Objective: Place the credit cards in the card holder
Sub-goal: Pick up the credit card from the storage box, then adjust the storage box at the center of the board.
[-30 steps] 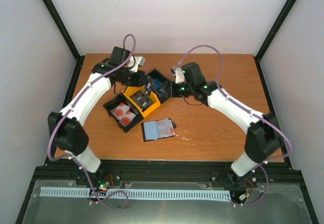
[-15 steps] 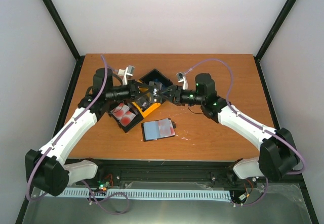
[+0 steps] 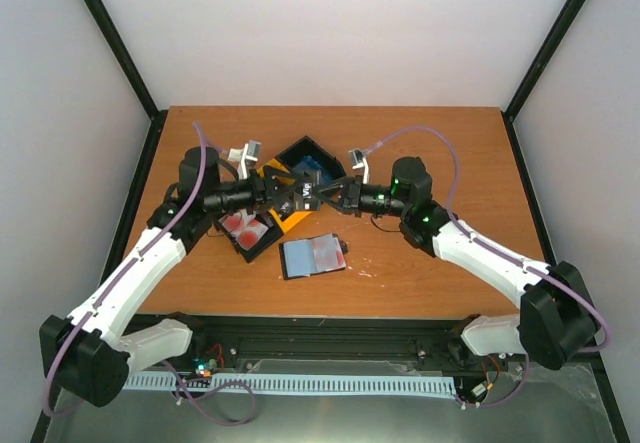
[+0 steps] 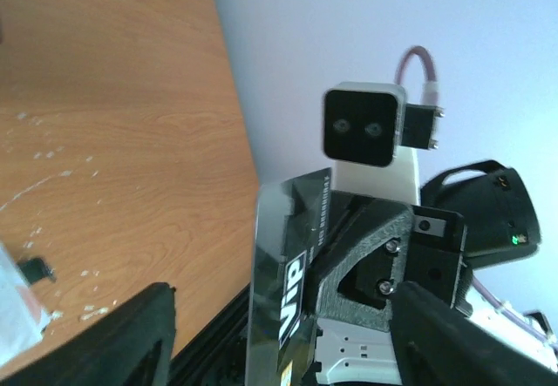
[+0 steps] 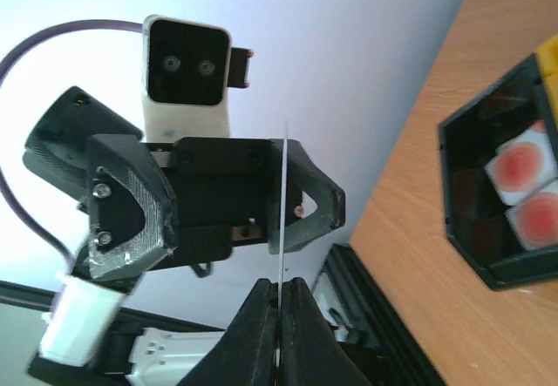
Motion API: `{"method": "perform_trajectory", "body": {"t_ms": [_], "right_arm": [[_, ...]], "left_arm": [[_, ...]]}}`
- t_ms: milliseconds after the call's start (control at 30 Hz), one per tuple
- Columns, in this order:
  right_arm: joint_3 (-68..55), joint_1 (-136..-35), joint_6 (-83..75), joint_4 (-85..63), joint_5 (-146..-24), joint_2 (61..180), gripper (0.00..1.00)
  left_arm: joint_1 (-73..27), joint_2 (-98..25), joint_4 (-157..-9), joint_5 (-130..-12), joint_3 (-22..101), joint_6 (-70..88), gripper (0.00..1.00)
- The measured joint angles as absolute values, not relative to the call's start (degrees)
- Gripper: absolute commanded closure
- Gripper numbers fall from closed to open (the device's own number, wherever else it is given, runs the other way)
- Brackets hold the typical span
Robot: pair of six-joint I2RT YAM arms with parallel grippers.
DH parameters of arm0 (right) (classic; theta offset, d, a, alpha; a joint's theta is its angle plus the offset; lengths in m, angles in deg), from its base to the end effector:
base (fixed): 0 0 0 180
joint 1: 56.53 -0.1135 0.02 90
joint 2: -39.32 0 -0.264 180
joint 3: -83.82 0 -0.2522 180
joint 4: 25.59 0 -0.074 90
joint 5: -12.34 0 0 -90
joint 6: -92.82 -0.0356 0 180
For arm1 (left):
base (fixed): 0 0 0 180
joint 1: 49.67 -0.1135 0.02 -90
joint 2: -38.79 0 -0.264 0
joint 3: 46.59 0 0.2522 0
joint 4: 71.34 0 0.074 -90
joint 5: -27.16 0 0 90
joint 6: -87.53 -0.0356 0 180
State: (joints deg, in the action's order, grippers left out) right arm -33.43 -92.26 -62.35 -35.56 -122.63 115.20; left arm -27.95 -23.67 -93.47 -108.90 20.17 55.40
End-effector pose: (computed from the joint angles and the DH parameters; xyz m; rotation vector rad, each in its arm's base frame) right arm 0.2290 0.1958 0.3068 -0.2352 2.0117 1.8732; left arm 0.2166 -0.1139 0.3363 -0.0325 2.1599 -1.6364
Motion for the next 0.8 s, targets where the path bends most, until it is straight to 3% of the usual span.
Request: {"method": "perform_trajectory", "body": {"t_ms": [100, 300, 400, 600, 800], "right_arm": [[-34.15, -92.3, -58.81, -29.81, -120.38, 113.43, 0.97], [-39.46, -92.47, -49.43, -17.33, -114.09, 110.65, 0.97], [-42.3, -93.81, -46.09, -12.37, -110.72, 111.79, 0.97], [-42.89, -98.07, -43.57, -8.98, -106.13, 116.97, 0.97], [-41.91, -101.46, -43.0, -8.85, -103.09, 122.93, 0.97]], "left_arm": [[-27.49, -22.38, -99.15, -105.18, 20.1, 52.43, 0.17], [-23.28, -19.89, -106.25, -94.6, 13.13, 47.34, 0.2], [-19.82, -21.09, -109.16, -89.36, 7.77, 46.13, 0.26], [-16.37, -25.83, -114.01, -78.5, 4.63, 43.31, 0.47], [-16.26, -30.25, -114.43, -71.61, 4.41, 41.39, 0.58]]}}
